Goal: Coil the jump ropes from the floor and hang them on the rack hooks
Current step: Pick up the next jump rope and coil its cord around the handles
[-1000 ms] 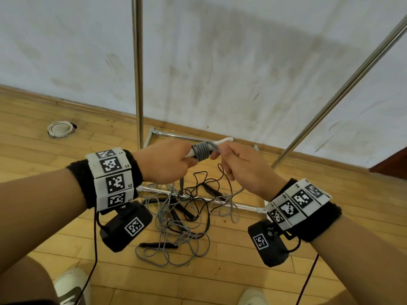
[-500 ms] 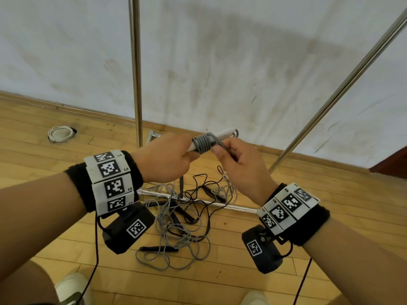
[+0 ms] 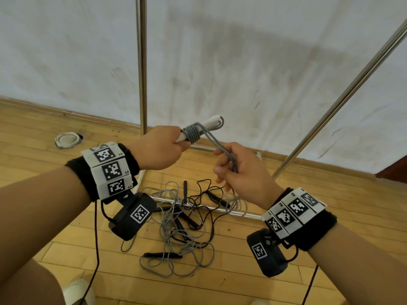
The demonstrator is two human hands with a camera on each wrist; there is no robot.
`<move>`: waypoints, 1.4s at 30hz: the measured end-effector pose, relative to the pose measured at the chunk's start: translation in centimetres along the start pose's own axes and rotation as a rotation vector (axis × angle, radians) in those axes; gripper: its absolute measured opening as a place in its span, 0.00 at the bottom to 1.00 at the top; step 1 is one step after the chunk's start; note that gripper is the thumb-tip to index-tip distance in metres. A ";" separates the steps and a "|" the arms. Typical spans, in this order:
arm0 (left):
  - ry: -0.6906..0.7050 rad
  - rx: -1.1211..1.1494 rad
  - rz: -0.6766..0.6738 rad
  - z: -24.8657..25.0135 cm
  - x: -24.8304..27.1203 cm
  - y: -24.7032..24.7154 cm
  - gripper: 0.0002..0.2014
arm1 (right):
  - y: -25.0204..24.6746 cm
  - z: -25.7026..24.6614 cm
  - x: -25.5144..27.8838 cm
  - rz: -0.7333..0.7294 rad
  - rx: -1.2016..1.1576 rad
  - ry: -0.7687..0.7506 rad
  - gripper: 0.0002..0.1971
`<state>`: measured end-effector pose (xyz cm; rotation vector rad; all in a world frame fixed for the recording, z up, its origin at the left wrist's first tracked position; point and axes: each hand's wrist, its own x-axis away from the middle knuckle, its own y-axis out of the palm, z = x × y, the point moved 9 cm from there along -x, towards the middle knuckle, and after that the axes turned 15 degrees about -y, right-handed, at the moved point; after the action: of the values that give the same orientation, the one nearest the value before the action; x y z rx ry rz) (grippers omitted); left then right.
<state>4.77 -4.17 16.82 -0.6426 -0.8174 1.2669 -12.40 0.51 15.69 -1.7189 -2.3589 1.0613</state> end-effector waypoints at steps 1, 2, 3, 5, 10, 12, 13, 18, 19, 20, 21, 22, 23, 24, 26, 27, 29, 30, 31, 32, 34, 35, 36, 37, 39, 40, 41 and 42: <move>-0.004 -0.002 -0.004 0.0 0.0 0.0 0.12 | -0.1 -0.3 -0.1 -0.008 0.037 -0.017 0.10; -0.005 -0.006 -0.007 -0.1 0.0 0.0 0.12 | -0.2 -0.7 -0.1 -0.012 0.070 -0.031 0.07; -0.006 -0.009 -0.010 -0.1 0.1 0.1 0.12 | -0.4 -1.0 -0.2 -0.009 0.074 -0.035 0.10; -0.003 -0.009 -0.013 0.0 0.2 0.0 0.11 | -0.6 -0.9 -0.3 0.024 -0.025 -0.007 0.17; 0.022 -0.015 -0.002 0.4 0.5 -0.2 0.11 | -0.2 -0.8 0.0 -0.002 -0.152 0.037 0.11; 0.045 -0.034 -0.007 0.7 0.8 -0.1 0.11 | 0.2 -0.6 0.1 -0.045 -0.153 0.046 0.06; 0.060 -0.042 -0.014 0.9 1.0 0.0 0.11 | 0.2 -0.5 0.2 -0.062 -0.122 0.042 0.04; 0.105 -0.042 -0.097 1.4 1.9 1.1 0.11 | -0.7 -1.3 0.2 -0.103 0.214 -0.078 0.02; 0.097 -0.039 -0.098 1.3 1.9 1.1 0.11 | -0.7 -1.4 0.2 -0.101 0.194 -0.087 0.04; 0.083 -0.034 -0.097 1.2 1.8 1.1 0.11 | -0.7 -1.4 0.2 -0.104 0.176 -0.088 0.07; 0.072 -0.033 -0.096 1.0 1.7 1.0 0.11 | -0.6 -1.3 0.1 -0.111 0.172 -0.085 0.11; 0.066 -0.039 -0.098 0.9 1.6 1.1 0.11 | -0.5 -1.2 0.1 -0.123 0.178 -0.082 0.15; 0.067 -0.045 -0.104 0.9 1.5 1.1 0.10 | -0.4 -1.1 0.0 -0.134 0.181 -0.074 0.18; 0.070 -0.048 -0.112 0.9 1.5 1.3 0.10 | -0.3 -0.9 -0.1 -0.137 0.176 -0.058 0.19; 0.077 -0.047 -0.117 0.9 1.3 1.4 0.09 | -0.5 -0.4 -0.1 -0.113 0.139 0.005 0.20; 0.080 -0.049 -0.114 0.8 1.2 1.4 0.09 | -0.8 -0.1 -0.1 -0.084 0.116 0.042 0.18; 0.084 -0.069 -0.105 0.7 0.9 1.6 0.07 | -1.3 0.2 -0.3 -0.030 0.069 0.101 0.16; 0.089 -0.084 -0.095 0.7 0.8 1.7 0.06 | -1.5 0.5 -0.3 -0.003 0.042 0.133 0.21; 0.096 -0.101 -0.078 0.7 0.7 1.8 0.07 | -1.6 0.7 -0.3 0.024 0.017 0.166 0.24; 0.104 -0.117 -0.057 0.8 0.7 1.9 0.09 | -1.7 0.9 -0.3 0.045 0.005 0.190 0.24; 0.115 -0.156 -0.019 1.0 0.7 2.1 0.09 | -1.6 1.4 -0.1 0.056 -0.007 0.228 0.19; 0.117 -0.187 0.005 1.1 0.8 2.2 0.08 | -1.3 1.5 0.0 0.046 -0.025 0.241 0.17; 0.115 -0.224 0.032 1.1 0.8 2.2 0.07 | -1.0 1.5 0.0 0.024 -0.044 0.240 0.15; 0.113 -0.260 0.057 1.1 0.8 2.1 0.07 | -0.7 1.5 0.0 0.001 -0.065 0.233 0.14; 0.111 -0.326 0.091 1.1 0.8 2.1 0.07 | -0.2 1.5 0.1 -0.035 -0.092 0.213 0.14; 0.112 -0.350 0.096 1.2 0.8 2.2 0.07 | 0.0 1.4 0.2 -0.049 -0.088 0.197 0.12; 0.111 -0.360 0.092 1.2 0.7 2.4 0.07 | 0.1 1.1 0.2 -0.059 -0.063 0.171 0.10; 0.110 -0.353 0.083 1.3 0.7 2.5 0.07 | 0.2 0.8 0.2 -0.063 -0.021 0.132 0.09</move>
<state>2.38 -3.04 15.66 -1.0289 -0.9397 1.1588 -12.63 0.29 14.96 -1.6540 -2.3338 0.8882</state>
